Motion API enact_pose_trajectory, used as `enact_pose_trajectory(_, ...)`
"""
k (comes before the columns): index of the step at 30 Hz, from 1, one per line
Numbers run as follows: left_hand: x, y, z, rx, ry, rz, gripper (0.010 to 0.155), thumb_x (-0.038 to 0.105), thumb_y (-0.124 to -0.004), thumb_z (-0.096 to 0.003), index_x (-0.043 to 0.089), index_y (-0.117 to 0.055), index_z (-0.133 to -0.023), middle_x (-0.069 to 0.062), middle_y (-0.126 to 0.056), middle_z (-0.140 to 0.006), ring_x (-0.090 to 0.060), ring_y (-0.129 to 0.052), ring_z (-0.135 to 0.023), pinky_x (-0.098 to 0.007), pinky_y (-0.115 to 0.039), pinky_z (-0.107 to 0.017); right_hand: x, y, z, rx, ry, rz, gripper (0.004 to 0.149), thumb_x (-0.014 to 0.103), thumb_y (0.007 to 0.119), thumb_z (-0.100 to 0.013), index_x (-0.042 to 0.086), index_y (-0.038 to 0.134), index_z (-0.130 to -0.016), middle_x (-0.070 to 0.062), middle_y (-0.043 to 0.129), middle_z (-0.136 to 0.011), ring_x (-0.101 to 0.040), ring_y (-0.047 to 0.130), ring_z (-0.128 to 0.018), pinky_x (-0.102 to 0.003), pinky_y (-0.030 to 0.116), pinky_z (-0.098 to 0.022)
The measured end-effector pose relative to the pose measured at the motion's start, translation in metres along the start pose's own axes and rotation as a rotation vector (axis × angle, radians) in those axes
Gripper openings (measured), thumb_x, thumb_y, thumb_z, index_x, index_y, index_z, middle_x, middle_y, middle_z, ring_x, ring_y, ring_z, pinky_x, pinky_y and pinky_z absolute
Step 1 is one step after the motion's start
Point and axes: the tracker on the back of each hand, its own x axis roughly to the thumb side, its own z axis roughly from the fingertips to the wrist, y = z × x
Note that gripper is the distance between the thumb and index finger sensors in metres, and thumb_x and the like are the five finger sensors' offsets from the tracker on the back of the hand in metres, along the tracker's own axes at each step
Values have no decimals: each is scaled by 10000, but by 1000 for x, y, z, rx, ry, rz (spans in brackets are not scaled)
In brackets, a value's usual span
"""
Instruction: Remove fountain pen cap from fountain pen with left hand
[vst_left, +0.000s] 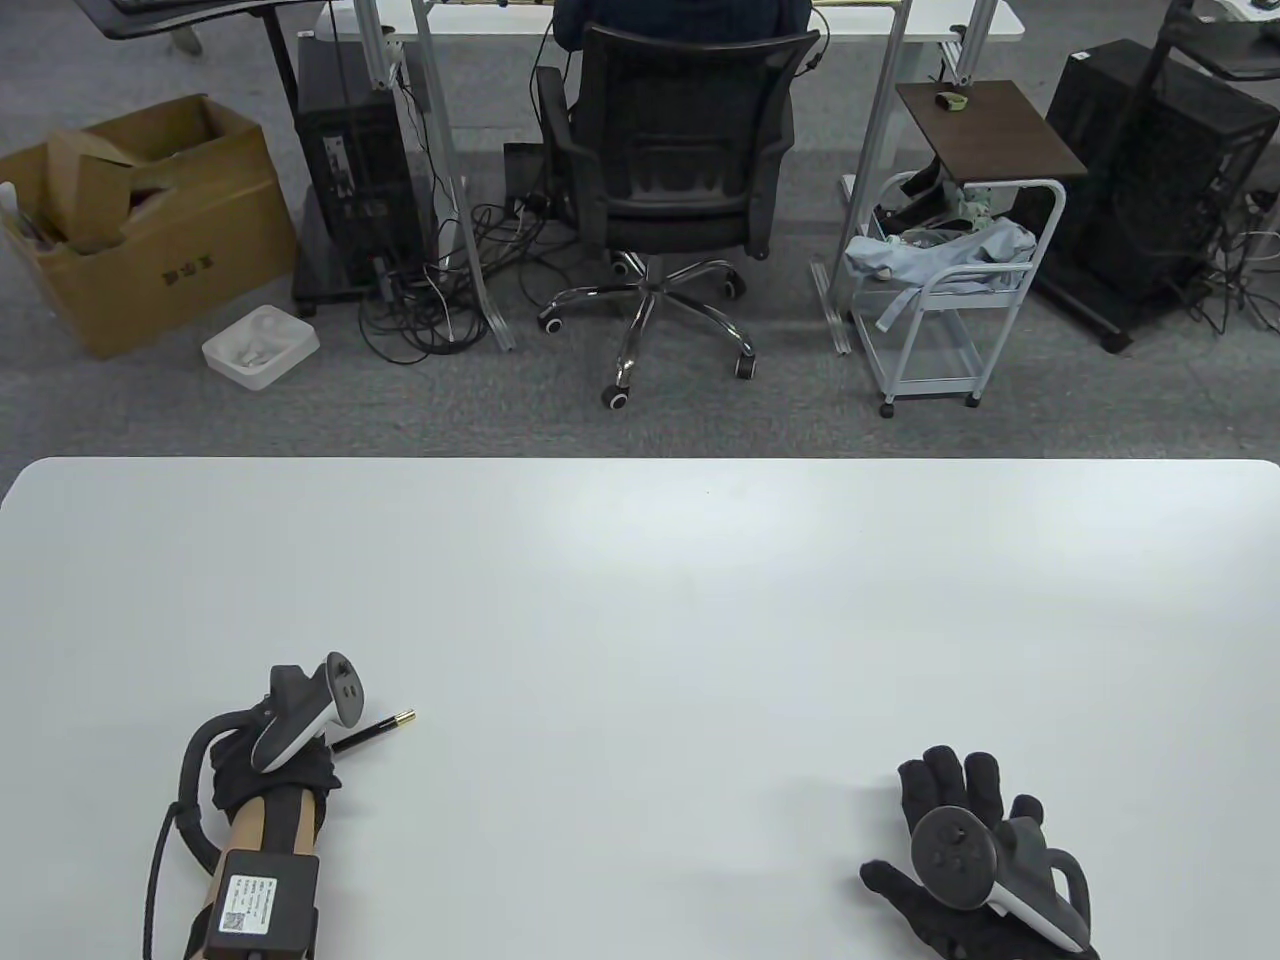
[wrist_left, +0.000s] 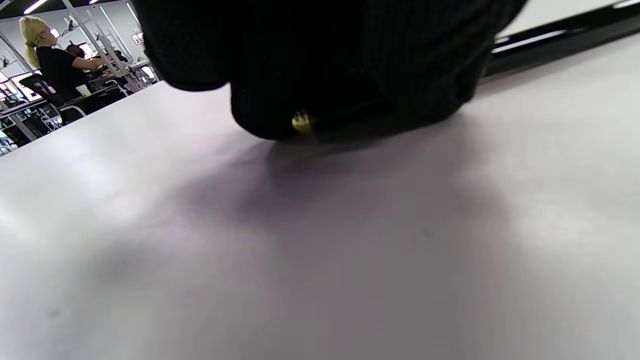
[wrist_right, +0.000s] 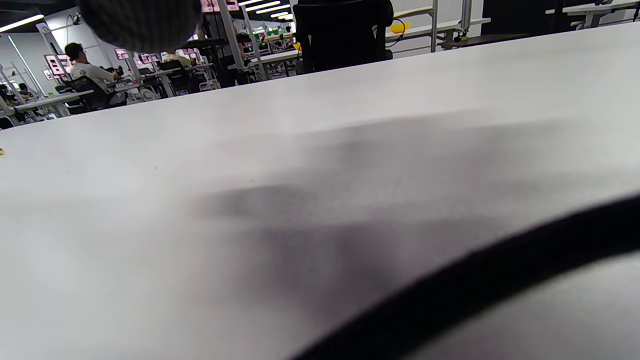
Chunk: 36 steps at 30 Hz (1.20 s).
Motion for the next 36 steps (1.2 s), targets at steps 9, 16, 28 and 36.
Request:
enact_pose_trajectory(9, 2, -4, -1, -7, -18, -12, 433, 311, -763, -444, 299, -773, -876, 22, -866, -883, -266, -938, -765, -578, -719, -681, 0, 2, 0, 2, 6, 4, 896, 573, 588, -473, 126, 34, -1016, -145, -61, -1068, -482, -61, -945, -749, 96, -610)
enact_pose_trajectory(16, -10, 16, 12, 77, -9, 20, 441, 296, -748, -449, 295, -769, -889, 15, -877, -933, -280, -994, -823, -600, -738, -672, -1, 3, 0, 8, 4, 2, 890, 573, 580, -473, 128, 32, -1015, -143, -62, -1067, -483, -62, -945, -749, 95, -610)
enact_pose_trajectory(28, 49, 119, 120, 462, -261, 182, 438, 280, -759, -447, 295, -776, -884, -3, -895, -906, -284, -989, -780, -610, -718, -675, -2, -2, 1, 17, 9, -14, 885, 570, 580, -474, 135, 35, -1021, -137, -62, -1068, -479, -76, -943, -748, 82, -610)
enact_pose_trajectory(36, 112, 142, 185, 531, -396, 190, 437, 282, -761, -446, 293, -785, -882, -2, -901, -899, -280, -993, -763, -609, -719, -674, -6, -8, 3, 20, 13, -53, 881, 566, 580, -476, 139, 42, -1026, -131, -61, -1071, -470, -87, -941, -748, 71, -611)
